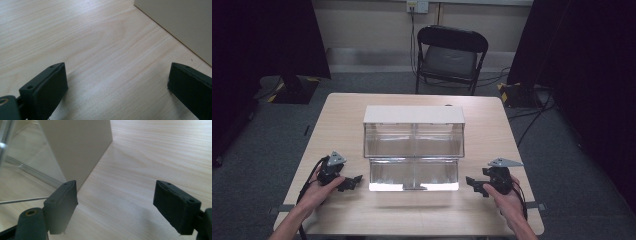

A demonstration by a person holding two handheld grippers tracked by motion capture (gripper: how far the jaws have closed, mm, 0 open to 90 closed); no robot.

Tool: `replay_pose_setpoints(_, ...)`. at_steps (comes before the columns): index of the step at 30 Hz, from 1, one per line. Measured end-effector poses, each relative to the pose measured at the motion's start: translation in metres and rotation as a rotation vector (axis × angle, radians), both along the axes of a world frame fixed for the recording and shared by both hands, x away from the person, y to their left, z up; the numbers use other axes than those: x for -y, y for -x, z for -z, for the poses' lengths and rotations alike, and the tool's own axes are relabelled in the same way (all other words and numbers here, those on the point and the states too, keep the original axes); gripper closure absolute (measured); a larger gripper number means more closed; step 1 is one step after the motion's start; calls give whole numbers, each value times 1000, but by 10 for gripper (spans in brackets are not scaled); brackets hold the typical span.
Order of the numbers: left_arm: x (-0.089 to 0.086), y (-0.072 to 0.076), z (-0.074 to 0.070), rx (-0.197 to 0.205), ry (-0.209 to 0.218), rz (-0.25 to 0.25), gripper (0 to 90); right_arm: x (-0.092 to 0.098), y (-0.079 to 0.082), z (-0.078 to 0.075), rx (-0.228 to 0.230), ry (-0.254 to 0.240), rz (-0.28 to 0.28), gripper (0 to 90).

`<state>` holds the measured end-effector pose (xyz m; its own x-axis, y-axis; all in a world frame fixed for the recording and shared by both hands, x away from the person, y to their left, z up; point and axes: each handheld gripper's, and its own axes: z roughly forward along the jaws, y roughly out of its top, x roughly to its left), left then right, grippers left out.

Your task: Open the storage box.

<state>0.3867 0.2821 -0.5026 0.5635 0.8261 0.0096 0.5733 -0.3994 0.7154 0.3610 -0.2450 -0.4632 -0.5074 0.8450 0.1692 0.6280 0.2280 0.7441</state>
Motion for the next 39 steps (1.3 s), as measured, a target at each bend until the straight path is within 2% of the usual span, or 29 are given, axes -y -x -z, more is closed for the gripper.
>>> replay_pose_setpoints(7, 0, 0, 0, 0, 0, 0, 19, -2, 6, -8, 2, -11, -31, 207)
replay_pose_setpoints(12, 0, 0, 0, 0, 0, 0, 19, -7, 13, -15, 27, -34, -66, 200)
replay_pose_setpoints(19, 0, 0, 0, 0, 0, 0, 19, -17, 29, -27, 69, -76, -101, 174)
replay_pose_setpoints(20, 0, 0, 0, 0, -1, 0, 19, -19, 36, -28, 72, -78, -121, 156)
replay_pose_setpoints(22, 0, 0, 0, -1, -1, -1, 19, -20, 39, -27, 70, -80, -132, 151)
replay_pose_setpoints(27, 1, -1, 0, -3, 3, -8, 9, -31, 44, -28, 97, -66, -173, 149)
replay_pose_setpoints(30, 1, -1, 1, -6, 11, -12, 0, -37, 43, -23, 81, -60, -191, 149)
replay_pose_setpoints(34, 1, -1, 0, -3, 0, -9, 2, -45, 41, -17, 72, -42, -219, 150)
replay_pose_setpoints(36, 1, -1, 0, -3, 0, -12, 3, -51, 41, -13, 64, -14, -235, 163)
replay_pose_setpoints(39, 1, 0, 0, -4, 1, -13, 2, -52, 40, -10, 57, -7, -246, 175)
